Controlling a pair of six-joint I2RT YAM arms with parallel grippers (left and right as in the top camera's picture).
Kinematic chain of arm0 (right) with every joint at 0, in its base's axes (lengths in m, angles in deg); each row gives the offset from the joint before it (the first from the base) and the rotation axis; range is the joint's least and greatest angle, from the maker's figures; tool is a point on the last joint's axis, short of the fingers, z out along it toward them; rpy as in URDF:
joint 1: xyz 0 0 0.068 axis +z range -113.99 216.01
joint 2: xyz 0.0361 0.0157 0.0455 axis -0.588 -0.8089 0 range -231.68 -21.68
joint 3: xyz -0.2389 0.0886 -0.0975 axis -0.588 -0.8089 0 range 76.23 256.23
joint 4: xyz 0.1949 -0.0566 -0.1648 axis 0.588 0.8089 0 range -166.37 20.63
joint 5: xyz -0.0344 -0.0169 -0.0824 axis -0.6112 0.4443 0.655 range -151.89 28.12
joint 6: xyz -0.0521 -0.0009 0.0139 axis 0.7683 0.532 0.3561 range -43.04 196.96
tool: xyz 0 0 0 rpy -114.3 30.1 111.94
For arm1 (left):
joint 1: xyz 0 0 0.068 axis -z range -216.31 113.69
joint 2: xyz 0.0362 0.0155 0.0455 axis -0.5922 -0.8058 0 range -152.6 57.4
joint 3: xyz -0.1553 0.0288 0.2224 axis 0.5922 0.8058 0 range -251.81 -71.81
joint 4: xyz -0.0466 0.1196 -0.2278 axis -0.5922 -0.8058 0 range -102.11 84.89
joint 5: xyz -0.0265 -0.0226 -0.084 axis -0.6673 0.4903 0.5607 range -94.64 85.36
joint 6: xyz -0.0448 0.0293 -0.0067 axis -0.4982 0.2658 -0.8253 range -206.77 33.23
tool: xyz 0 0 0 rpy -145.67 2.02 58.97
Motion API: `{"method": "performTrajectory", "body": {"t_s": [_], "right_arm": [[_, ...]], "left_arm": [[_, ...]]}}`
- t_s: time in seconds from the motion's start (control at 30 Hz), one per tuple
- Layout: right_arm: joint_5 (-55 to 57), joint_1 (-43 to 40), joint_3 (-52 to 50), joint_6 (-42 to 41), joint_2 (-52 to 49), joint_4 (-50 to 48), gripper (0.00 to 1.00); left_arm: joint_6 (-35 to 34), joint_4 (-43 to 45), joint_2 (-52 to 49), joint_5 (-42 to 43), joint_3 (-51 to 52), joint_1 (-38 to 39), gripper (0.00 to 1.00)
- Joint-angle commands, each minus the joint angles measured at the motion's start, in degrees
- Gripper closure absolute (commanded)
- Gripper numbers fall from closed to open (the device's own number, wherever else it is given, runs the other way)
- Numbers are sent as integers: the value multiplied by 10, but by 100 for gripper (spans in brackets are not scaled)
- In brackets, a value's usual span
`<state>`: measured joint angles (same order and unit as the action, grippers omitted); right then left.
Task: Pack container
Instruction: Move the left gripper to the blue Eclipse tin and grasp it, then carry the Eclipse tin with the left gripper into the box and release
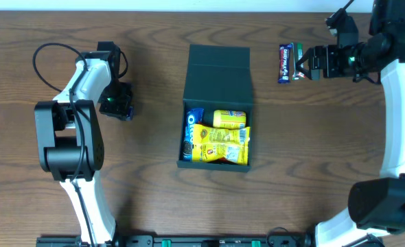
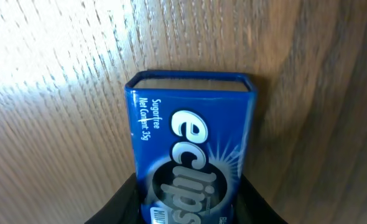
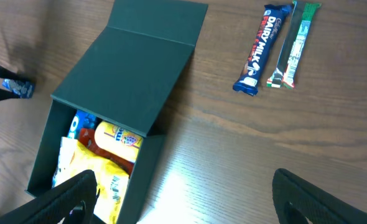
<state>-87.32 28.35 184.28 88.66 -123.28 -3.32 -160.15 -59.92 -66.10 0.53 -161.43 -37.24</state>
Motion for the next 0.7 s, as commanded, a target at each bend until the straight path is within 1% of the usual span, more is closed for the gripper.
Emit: {"method": "performTrajectory", "body": {"t_s": [0.0, 0.1, 0.17, 0.23, 0.37, 0.43, 0.47, 0.57, 0.67], "right_arm": [[2, -2, 9, 6, 12, 0, 11], [2, -2, 9, 6, 12, -1, 11], [9, -2, 9, 6, 12, 0, 10], [17, -2, 9, 6, 12, -1, 10], [17, -2, 9, 9, 12, -5, 9], [17, -2, 9, 9, 12, -10, 8], [17, -2, 9, 9, 12, -13, 8], [17, -3, 9, 12, 12, -15, 8], [38, -3, 9, 19, 12, -13, 8]], "left_arm": [[32, -25, -3, -6, -6, -2, 94], [37, -49, 17, -6, -7, -1, 94], [74, -49, 41, -7, -7, 2, 94], [134, -42, 79, -10, -7, 12, 94], [270, -2, 149, -14, -7, 47, 94], [315, 23, 181, -13, -7, 78, 94], [325, 36, 195, -13, -7, 101, 94], [325, 63, 209, -6, -7, 159, 94], [351, 76, 207, -20, -7, 227, 94]]}}
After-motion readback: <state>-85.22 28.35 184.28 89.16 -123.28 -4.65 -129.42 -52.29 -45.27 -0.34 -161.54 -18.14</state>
